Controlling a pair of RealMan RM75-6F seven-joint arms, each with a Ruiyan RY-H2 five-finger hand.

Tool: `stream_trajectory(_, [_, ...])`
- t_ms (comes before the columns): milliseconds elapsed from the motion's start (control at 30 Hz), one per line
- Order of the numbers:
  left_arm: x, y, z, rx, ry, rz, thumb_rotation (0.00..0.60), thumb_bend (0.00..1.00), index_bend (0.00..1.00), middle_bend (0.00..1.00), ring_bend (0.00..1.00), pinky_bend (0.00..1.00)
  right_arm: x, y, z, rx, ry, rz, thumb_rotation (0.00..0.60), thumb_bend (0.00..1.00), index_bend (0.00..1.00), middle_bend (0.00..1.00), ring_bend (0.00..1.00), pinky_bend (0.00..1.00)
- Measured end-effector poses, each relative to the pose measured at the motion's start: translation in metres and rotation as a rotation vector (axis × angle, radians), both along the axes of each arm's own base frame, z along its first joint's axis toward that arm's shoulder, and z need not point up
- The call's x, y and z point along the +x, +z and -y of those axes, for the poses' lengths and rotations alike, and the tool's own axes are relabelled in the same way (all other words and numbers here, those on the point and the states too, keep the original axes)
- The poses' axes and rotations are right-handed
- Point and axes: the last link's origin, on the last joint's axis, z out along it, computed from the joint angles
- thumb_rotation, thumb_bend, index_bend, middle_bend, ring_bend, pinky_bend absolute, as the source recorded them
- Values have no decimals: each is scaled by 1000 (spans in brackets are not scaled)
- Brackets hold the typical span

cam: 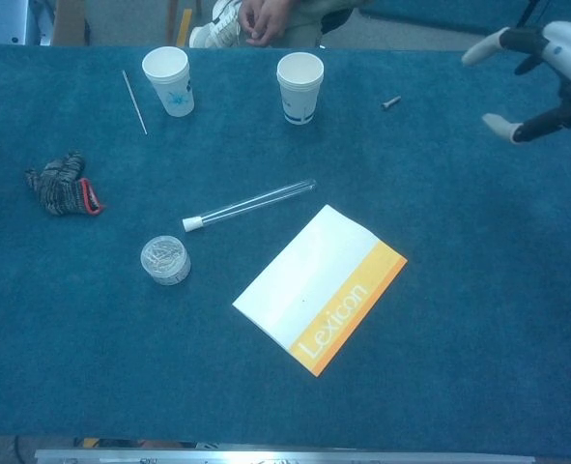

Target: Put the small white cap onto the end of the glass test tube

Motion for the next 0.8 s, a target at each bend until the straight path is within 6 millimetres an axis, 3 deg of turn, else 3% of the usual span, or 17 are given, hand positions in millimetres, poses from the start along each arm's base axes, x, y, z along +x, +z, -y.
stream_trajectory(267, [-20,-8,26,28,57,-30,360,343,172,25,0,0,-42,42,-49,-86,-72,-34,600,327,247,220,88,222])
stream_trajectory(467, [-24,-14,40,50,75,-35,358,343,172,34,0,0,-58,54,-76,-100,-118,-37,600,327,247,220,88,222])
stream_trajectory(800, [-20,-17,37,62,59,-47,357,344,172,34,0,0,-63,56,-88,-98,-117,-22,600,327,247,220,88,222])
